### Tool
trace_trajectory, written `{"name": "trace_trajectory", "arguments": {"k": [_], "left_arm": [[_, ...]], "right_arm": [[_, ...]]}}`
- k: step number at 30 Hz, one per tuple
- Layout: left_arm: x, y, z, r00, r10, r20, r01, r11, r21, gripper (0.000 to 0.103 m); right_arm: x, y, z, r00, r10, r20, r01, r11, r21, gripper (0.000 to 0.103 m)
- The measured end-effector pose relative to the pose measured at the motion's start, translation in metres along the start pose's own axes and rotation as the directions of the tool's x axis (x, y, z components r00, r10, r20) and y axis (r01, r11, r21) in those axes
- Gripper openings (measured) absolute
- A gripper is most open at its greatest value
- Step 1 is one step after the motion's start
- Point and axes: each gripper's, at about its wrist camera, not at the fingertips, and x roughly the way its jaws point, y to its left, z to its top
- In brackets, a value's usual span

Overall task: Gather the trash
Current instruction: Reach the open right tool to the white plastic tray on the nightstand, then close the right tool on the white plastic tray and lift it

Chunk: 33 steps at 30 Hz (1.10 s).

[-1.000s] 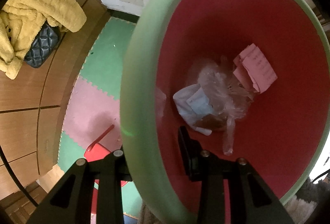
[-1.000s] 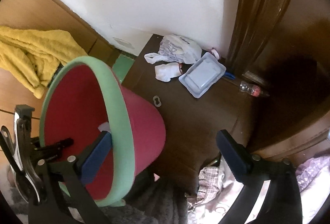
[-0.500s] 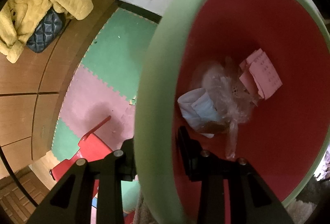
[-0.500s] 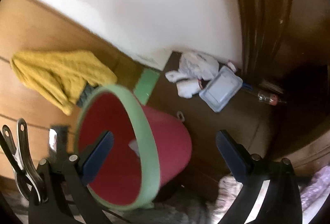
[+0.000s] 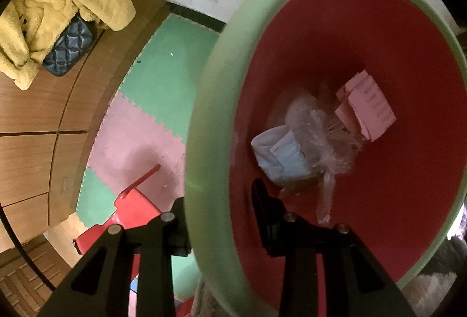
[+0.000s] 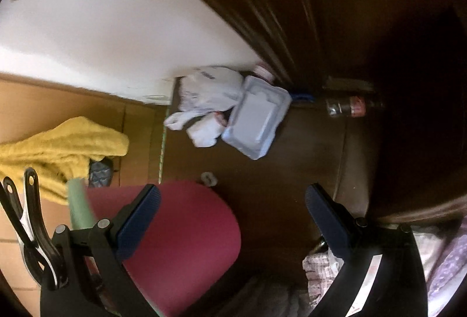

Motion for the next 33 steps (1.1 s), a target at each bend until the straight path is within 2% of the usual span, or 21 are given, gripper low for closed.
{"name": "trace_trajectory", "arguments": {"k": [6,8,13,17,20,22,23,24,31,33], "left_arm": [[-0.006,-0.002,-0.002,1.0,-0.014,-0.014,0.014,1.0,0.019,0.035],[-0.004,-0.006,-0.001,1.0,-0.013,-0.023,0.014,0.999,0.042,0.035],[0.007,-0.018,-0.005,0.999,-0.01,-0.046,0.015,0.994,0.108,0.035],[0.013,-0.02,-0.011,0.998,-0.008,-0.059,0.016,0.989,0.145,0.035],[0.016,-0.015,-0.013,0.997,-0.023,-0.07,0.033,0.989,0.147,0.035],[0.017,-0.011,-0.012,0.997,-0.023,-0.069,0.033,0.988,0.15,0.035],[0.017,-0.01,-0.011,0.998,-0.021,-0.066,0.031,0.987,0.155,0.035],[0.017,-0.009,-0.01,0.998,-0.023,-0.065,0.033,0.987,0.158,0.035],[0.015,-0.014,-0.002,0.998,-0.036,-0.054,0.046,0.978,0.203,0.035],[0.015,-0.017,-0.001,0.998,-0.033,-0.051,0.044,0.974,0.224,0.035]], "right_arm": [[0.055,-0.01,0.024,0.996,-0.089,-0.028,0.091,0.989,0.113,0.101],[0.077,-0.008,0.035,0.987,-0.154,-0.033,0.157,0.981,0.117,0.101],[0.119,-0.004,0.052,0.975,-0.209,-0.072,0.218,0.964,0.152,0.1],[0.151,0.003,0.053,0.951,-0.286,-0.119,0.302,0.942,0.145,0.097],[0.164,0.005,0.055,0.945,-0.31,-0.099,0.323,0.932,0.166,0.096],[0.177,0.002,0.054,0.924,-0.368,-0.1,0.381,0.909,0.171,0.096],[0.183,0.001,0.054,0.904,-0.414,-0.107,0.426,0.89,0.162,0.095],[0.187,0.0,0.053,0.897,-0.43,-0.105,0.442,0.883,0.159,0.095],[0.195,-0.003,0.049,0.908,-0.41,-0.082,0.418,0.894,0.16,0.093],[0.189,-0.005,0.046,0.91,-0.407,-0.076,0.414,0.898,0.151,0.085]]}}
